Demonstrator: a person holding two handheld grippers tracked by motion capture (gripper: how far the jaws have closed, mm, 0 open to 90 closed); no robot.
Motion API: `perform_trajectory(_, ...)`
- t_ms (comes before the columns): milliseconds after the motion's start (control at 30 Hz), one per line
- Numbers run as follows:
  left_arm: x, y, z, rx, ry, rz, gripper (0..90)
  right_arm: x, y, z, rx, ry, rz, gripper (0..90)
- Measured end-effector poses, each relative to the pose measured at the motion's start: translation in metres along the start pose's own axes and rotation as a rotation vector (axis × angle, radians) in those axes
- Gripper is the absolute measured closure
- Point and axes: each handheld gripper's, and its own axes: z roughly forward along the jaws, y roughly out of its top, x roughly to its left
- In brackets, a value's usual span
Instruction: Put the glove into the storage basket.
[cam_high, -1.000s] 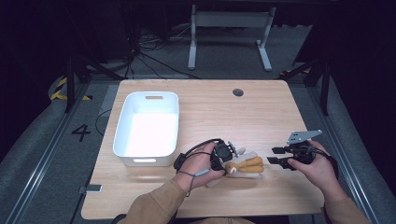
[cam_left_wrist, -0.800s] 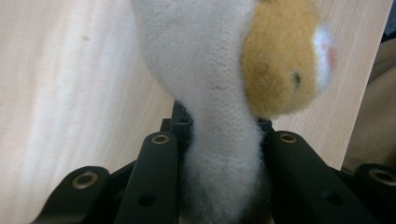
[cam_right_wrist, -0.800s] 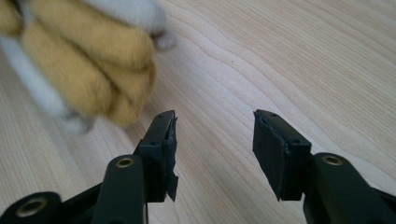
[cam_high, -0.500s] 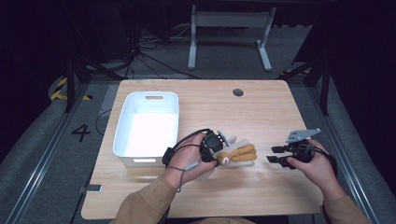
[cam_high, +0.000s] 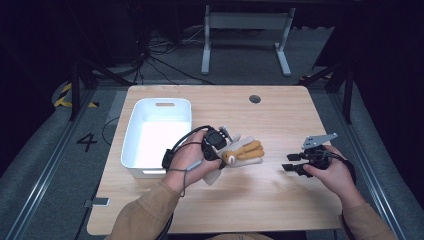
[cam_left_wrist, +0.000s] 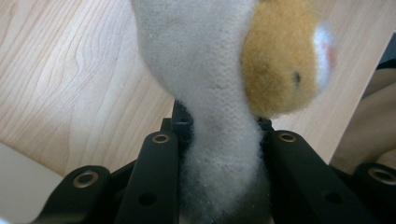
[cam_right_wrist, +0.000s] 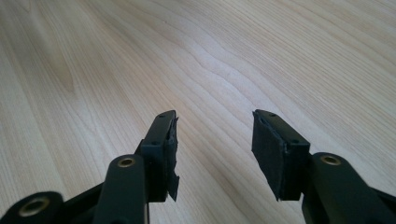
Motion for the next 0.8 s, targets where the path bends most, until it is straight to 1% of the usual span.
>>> perform_trajectory(67,0.003,0.0,-0.005,-0.006,-0.003,-0.026,73.5,0.0,0.003,0.002,0.001,0.008,-0.009,51.2)
perform_trajectory(133,0.006,-0.001,-0.009,-0.005,0.002,-0.041,73.5,0.0,0.005,0.004,0.0,0.014,-0.014,51.2)
perform_trajectory(367,0.014,-0.001,-0.031,-0.026,0.041,-0.103,73.5,-0.002,0.01,0.009,0.004,0.023,-0.021,51.3)
perform_trajectory(433,0.016,-0.001,-0.036,-0.024,0.057,-0.116,73.5,-0.002,0.011,0.011,0.004,0.026,-0.021,51.3)
perform_trajectory(467,0.017,-0.002,-0.038,-0.023,0.065,-0.129,73.5,-0.002,0.011,0.011,0.004,0.026,-0.023,51.2)
perform_trajectory(500,0.018,-0.002,-0.04,-0.017,0.066,-0.139,73.5,-0.002,0.012,0.011,0.003,0.027,-0.025,51.3)
perform_trajectory(567,0.021,-0.003,-0.044,-0.021,0.067,-0.159,73.5,-0.002,0.012,0.012,0.003,0.028,-0.027,51.3)
perform_trajectory(700,0.027,-0.007,-0.053,-0.032,0.082,-0.186,73.5,-0.002,0.012,0.012,0.004,0.03,-0.025,51.3)
perform_trajectory(733,0.029,-0.008,-0.054,-0.038,0.086,-0.185,73.5,-0.002,0.012,0.012,0.005,0.031,-0.024,51.3)
perform_trajectory(800,0.032,-0.01,-0.057,-0.048,0.073,-0.193,73.5,-0.002,0.012,0.013,0.006,0.03,-0.022,51.2)
